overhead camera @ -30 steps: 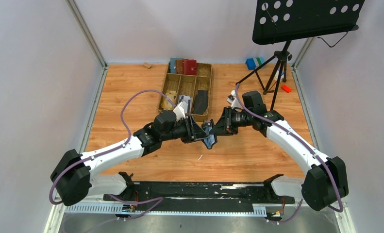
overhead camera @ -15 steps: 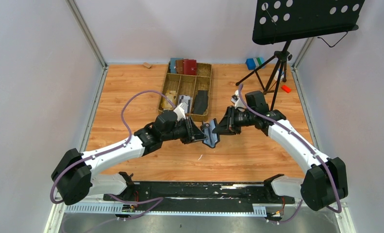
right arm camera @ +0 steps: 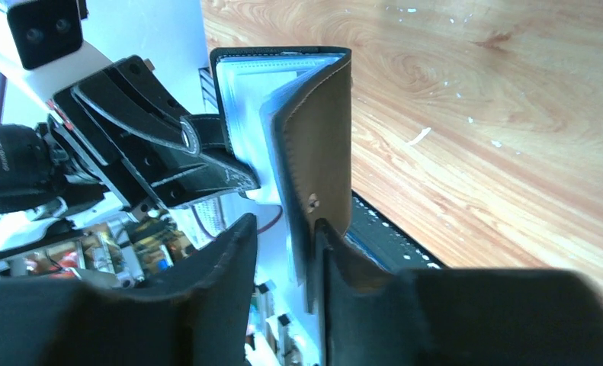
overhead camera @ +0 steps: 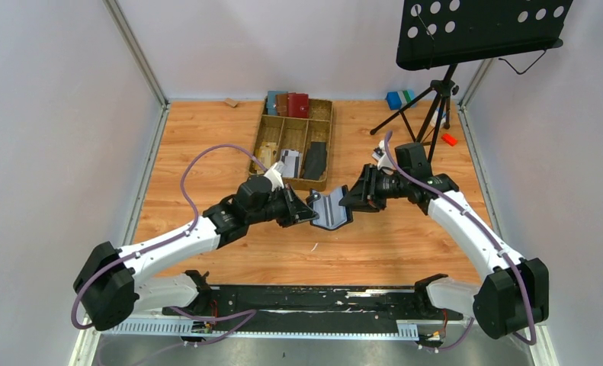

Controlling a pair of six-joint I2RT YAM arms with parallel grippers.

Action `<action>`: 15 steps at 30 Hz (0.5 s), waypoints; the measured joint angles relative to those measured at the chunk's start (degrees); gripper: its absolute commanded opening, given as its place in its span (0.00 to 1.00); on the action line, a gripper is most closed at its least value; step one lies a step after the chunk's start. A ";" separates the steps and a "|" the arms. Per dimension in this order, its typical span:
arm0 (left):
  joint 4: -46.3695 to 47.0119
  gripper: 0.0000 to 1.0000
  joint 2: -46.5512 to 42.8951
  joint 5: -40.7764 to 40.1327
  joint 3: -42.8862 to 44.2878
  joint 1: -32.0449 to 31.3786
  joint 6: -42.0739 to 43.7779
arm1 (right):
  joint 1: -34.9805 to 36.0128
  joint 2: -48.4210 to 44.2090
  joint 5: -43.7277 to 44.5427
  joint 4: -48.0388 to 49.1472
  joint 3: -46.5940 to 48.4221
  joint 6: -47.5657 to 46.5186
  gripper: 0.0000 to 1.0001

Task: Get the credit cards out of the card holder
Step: Remove the credit card from the card holder.

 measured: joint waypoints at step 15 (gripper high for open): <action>8.81 0.00 -1.20 0.79 -4.66 0.04 -3.43 | -0.22 -0.74 -3.61 3.85 -4.55 0.83 0.38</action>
